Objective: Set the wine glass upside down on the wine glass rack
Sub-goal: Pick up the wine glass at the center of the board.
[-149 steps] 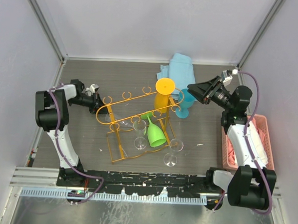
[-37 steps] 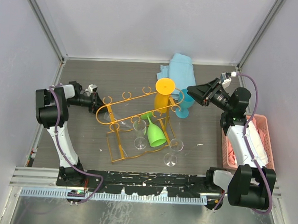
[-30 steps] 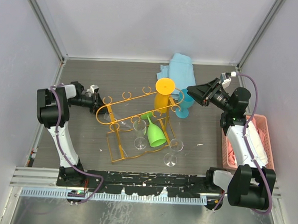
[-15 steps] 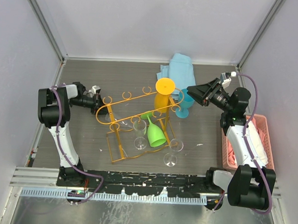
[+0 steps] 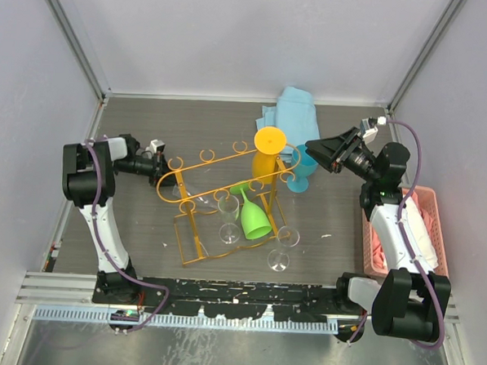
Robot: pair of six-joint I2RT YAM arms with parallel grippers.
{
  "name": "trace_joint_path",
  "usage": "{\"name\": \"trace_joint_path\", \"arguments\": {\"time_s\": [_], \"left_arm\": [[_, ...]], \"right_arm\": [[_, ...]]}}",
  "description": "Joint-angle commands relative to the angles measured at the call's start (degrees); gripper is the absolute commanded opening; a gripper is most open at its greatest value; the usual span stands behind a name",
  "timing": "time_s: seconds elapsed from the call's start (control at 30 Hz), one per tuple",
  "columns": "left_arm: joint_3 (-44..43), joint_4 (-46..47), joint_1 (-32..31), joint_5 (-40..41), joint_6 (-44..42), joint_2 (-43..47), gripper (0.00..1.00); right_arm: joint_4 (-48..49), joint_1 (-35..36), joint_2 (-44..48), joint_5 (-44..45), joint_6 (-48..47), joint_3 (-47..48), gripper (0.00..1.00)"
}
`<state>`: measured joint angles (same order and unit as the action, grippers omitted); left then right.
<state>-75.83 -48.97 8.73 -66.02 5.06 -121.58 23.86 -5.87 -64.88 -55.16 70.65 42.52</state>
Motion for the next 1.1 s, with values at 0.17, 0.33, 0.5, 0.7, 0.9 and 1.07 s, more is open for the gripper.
{"name": "trace_joint_path", "arguments": {"time_s": [0.17, 0.33, 0.5, 0.7, 0.9, 1.07], "left_arm": [[-2.36, -1.22, 0.01, -5.07, -1.97, -0.46, 0.0], [-2.82, -1.73, 0.06, -6.05, -2.24, -0.31, 0.0], [-3.04, -1.94, 0.49, -7.54, -2.33, 0.05, 0.0], [-4.35, -3.05, 0.6, -9.34, -2.67, 0.23, 0.0], [-6.5, -4.17, 0.82, -10.98, -2.6, 0.74, 0.0], [-7.84, -4.57, 0.92, -11.59, -2.34, 0.87, 0.0]], "right_arm": [[3.65, -0.29, 0.37, 0.22, 0.26, 0.15, 0.5], [3.65, -0.3, 0.33, 0.24, 0.27, 0.1, 0.5], [3.74, -0.28, 0.37, 0.18, 0.28, 0.08, 0.5], [4.07, -0.3, 0.06, 0.21, 0.53, -0.06, 0.5], [4.64, -0.28, -0.23, 0.14, 0.79, -0.3, 0.5], [4.79, -0.3, -0.43, 0.19, 0.88, -0.35, 0.5]]}}
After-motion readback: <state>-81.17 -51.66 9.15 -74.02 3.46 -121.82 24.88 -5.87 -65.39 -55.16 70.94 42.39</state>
